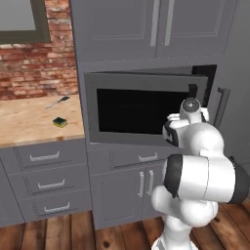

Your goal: Place the sponge inside the microwave to prepare for sanitizing.

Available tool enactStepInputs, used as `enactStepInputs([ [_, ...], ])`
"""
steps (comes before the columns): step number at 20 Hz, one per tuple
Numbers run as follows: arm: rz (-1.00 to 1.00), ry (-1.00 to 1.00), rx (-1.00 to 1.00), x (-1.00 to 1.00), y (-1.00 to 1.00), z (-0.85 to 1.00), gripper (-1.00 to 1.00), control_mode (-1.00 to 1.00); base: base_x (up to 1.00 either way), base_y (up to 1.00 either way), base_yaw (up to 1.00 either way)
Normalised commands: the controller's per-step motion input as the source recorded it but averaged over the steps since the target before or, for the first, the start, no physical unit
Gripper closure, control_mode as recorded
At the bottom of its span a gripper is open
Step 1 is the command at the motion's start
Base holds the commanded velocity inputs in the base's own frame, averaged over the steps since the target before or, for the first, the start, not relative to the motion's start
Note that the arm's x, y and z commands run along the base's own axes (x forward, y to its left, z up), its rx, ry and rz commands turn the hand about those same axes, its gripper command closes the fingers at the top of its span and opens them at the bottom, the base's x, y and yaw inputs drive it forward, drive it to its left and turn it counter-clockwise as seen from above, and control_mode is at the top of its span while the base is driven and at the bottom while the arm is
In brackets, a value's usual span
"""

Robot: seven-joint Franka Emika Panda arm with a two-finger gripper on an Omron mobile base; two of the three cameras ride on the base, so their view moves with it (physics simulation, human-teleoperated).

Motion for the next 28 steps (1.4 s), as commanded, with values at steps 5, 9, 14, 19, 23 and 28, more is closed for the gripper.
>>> enactStepInputs([
  [5, -0.12, 0.16, 0.0, -0.43, 0.37, -0.35, 1.0, -1.0, 0.0, 0.0, 0.0],
  [9, -0.15, 0.02, 0.02, -0.73, 0.61, -0.51, 1.0, -1.0, 0.0, 0.0, 0.0],
  [14, -0.23, 0.0, 0.03, -0.61, 0.77, -0.73, 1.0, -1.0, 0.0, 0.0, 0.0],
  [19, -0.18, -0.02, 0.07, -0.57, 0.97, -0.67, 1.0, -1.0, 0.0, 0.0, 0.0],
  [23, -0.18, -0.04, 0.06, -0.15, 0.99, -0.49, 1.0, -1.0, 0.0, 0.0, 0.0],
  [28, -0.16, -0.07, 0.02, -0.31, 1.0, -0.51, 1.0, -1.0, 0.0, 0.0, 0.0],
])
